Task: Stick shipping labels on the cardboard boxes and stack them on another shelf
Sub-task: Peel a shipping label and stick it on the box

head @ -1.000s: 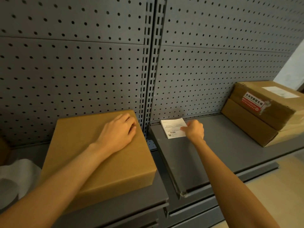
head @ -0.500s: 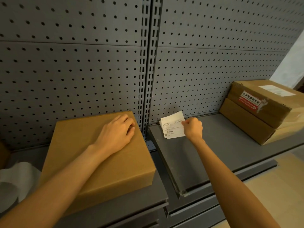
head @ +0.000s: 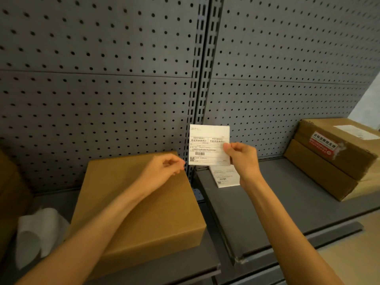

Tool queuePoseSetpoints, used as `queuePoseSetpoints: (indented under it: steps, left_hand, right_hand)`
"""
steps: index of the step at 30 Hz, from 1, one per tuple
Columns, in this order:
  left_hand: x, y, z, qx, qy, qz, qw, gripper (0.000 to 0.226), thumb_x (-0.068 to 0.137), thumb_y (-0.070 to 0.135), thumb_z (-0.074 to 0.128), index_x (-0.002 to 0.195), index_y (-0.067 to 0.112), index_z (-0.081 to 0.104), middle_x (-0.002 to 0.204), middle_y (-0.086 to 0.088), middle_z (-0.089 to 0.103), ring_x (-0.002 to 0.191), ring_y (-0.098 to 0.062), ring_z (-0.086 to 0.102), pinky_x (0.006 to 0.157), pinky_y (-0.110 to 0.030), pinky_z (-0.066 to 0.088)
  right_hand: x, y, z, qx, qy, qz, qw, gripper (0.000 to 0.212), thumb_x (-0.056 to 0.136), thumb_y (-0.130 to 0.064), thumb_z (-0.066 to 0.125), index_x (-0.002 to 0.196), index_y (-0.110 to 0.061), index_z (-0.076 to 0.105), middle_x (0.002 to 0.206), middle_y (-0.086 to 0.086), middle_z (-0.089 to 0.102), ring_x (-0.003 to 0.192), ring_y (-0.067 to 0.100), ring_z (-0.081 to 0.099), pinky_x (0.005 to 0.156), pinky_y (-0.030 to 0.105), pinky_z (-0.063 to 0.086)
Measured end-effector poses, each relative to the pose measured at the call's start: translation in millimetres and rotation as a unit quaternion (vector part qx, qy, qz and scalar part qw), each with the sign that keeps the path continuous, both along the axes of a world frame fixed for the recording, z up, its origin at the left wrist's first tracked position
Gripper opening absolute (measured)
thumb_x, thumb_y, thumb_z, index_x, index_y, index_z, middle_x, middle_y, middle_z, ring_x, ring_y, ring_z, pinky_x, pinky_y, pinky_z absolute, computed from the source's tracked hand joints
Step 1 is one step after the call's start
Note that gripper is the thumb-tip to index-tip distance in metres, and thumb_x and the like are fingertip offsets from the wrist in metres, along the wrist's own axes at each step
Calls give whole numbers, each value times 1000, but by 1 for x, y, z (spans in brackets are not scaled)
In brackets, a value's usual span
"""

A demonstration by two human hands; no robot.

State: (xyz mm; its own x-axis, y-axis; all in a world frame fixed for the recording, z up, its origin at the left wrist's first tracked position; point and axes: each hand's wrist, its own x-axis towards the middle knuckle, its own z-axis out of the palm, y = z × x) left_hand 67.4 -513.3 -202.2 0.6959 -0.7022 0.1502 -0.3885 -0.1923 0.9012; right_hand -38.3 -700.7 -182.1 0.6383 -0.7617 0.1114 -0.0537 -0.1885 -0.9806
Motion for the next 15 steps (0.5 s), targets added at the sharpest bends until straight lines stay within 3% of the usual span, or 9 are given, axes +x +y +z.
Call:
queuePoseSetpoints:
  steps: [6,15]
  left_hand:
    - [-2,6,9,-44,110,-25,993,10,91,13,58,93,15,68,87,0,71,79,-8,65,73,-17,52]
    - [-2,5,10,-40,104,-6,994,10,89,9,59,86,14,67,80,0,70,73,-8,63,70,-18,50]
  right_hand:
    - [3,8,-1,38,-11,17,999,17,95,-16,57,84,-8,67,93,8,73,94,29,68,88,45,54]
    - [7,11,-1,41,-16,30,999,15,95,-14,56,87,-9,67,97,8,72,94,26,68,86,39,55]
